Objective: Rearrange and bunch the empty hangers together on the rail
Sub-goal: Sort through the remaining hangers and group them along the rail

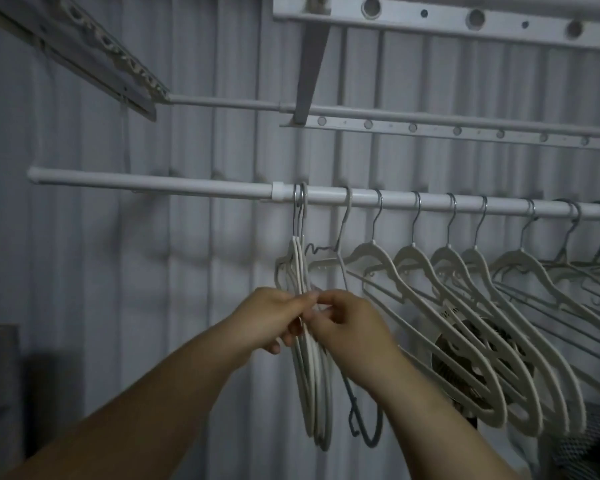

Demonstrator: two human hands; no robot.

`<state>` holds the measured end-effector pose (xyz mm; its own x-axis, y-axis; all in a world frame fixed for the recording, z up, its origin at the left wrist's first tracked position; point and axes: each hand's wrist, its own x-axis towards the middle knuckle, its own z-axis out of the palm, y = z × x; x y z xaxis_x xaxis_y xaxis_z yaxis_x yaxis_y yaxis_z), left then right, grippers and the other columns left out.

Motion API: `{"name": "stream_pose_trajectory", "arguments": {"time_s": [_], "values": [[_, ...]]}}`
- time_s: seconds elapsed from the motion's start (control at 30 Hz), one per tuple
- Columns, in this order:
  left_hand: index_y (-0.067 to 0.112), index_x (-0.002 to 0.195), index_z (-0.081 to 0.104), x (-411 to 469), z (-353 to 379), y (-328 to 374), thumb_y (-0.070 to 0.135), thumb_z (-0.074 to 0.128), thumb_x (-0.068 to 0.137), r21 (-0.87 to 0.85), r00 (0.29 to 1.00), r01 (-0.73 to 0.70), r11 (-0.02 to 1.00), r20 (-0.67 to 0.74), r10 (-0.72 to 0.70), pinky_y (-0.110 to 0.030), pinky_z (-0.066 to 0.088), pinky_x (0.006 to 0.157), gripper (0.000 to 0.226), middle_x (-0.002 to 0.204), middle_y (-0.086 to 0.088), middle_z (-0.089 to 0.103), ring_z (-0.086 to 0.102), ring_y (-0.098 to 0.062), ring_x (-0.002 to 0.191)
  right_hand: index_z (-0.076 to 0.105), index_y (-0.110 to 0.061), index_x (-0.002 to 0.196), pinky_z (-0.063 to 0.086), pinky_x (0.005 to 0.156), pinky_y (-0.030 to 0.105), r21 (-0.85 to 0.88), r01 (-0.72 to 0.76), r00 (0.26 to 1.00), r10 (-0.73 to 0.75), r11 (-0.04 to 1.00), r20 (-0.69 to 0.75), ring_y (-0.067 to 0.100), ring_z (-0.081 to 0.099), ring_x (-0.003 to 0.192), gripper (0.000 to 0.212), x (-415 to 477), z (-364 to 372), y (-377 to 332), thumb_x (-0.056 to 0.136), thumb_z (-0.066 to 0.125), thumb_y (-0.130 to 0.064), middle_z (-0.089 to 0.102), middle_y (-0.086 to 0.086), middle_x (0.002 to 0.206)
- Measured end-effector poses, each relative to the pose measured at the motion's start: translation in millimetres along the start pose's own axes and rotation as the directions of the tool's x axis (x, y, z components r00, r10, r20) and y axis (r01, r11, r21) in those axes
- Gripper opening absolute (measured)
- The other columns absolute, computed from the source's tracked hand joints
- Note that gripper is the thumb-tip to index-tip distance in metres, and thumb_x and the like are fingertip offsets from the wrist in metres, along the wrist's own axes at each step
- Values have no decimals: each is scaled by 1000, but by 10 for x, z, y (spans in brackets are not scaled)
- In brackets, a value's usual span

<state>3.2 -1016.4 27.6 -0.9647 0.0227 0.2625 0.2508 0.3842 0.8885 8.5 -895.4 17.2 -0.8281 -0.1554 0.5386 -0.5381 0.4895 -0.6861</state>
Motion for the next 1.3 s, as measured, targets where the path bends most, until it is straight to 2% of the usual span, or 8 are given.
{"name": "stream_pose_trajectory", "arguments": {"time_s": [0.2, 0.3, 0.4, 0.5, 0.8, 0.93, 1.03, 1.3], "values": [[10, 68, 58, -40, 16, -31, 28, 48, 92, -242, 998, 49, 969, 40, -40, -14, 31, 34, 32, 29, 6, 47, 40, -2, 28, 55, -10, 120, 40, 51, 4, 215, -90, 996, 94, 972, -6, -1, 51, 59, 30, -3, 64, -1, 91, 51, -19, 54, -7, 68], [7, 75, 63, -49, -10, -37, 25, 47, 92, -285, 998, 59, 957, 32, -52, -17, 36, 41, 30, 38, 6, 55, 46, -4, 33, 56, -11, 113, 39, 43, 3, 304, -110, 994, 110, 946, 17, -3, 53, 44, 23, -2, 73, -45, 91, 52, -12, 52, -4, 61], [6, 81, 65, -67, -9, -46, 22, 47, 91, -329, 996, 83, 941, 14, -82, -18, 41, 45, 26, 45, 2, 60, 52, -10, 43, 52, -19, 101, 40, 43, 6, 345, -101, 994, 105, 933, 10, -1, 52, 42, 14, -29, 92, -68, 90, 52, -9, 50, -1, 57], [6, 65, 58, -91, -11, -28, 16, 45, 89, -360, 993, 107, 927, -2, -115, -13, 37, 35, 29, 39, 1, 55, 48, -9, 33, 49, -22, 100, 48, 51, 19, 399, -116, 992, 129, 910, -4, 6, 54, 55, 16, -42, 92, -50, 91, 50, -9, 56, -3, 58], [10, 57, 48, -119, -30, 34, 11, 48, 86, -299, 990, 98, 949, -68, -124, -17, 39, 38, 29, 47, -3, 42, 42, -10, 36, 53, -13, 120, 46, 49, 21, 390, -123, 991, 134, 912, 1, 3, 47, 36, 28, -60, 93, -42, 93, 47, -11, 56, -5, 58], [8, 66, 53, -141, -14, 57, 12, 43, 88, -329, 992, 98, 939, -47, -120, -22, 41, 49, 24, 57, -6, 57, 51, -12, 42, 53, -11, 121, 49, 50, 23, 397, -119, 991, 130, 910, 0, 7, 51, 49, 29, -57, 80, -29, 93, 47, -9, 54, -2, 61], [5, 74, 52, -173, -11, 100, 10, 40, 90, -363, 993, 88, 928, -37, -108, -16, 41, 38, 20, 60, -10, 60, 51, -10, 35, 53, -10, 121, 52, 57, 30, 417, -124, 991, 137, 900, -1, 10, 51, 53, 30, -58, 44, -32, 93, 46, -8, 54, -1, 62], [5, 69, 55, -214, -41, 163, 9, 44, 90, -349, 987, 33, 937, -136, -86, -15, 38, 36, 24, 35, 2, 54, 47, -7, 28, 50, -11, 124, 47, 47, 18, 414, -122, 992, 124, 902, 21, 6, 49, 46, 31, -63, -23, -23, 93, 45, -9, 56, -4, 62]]}}
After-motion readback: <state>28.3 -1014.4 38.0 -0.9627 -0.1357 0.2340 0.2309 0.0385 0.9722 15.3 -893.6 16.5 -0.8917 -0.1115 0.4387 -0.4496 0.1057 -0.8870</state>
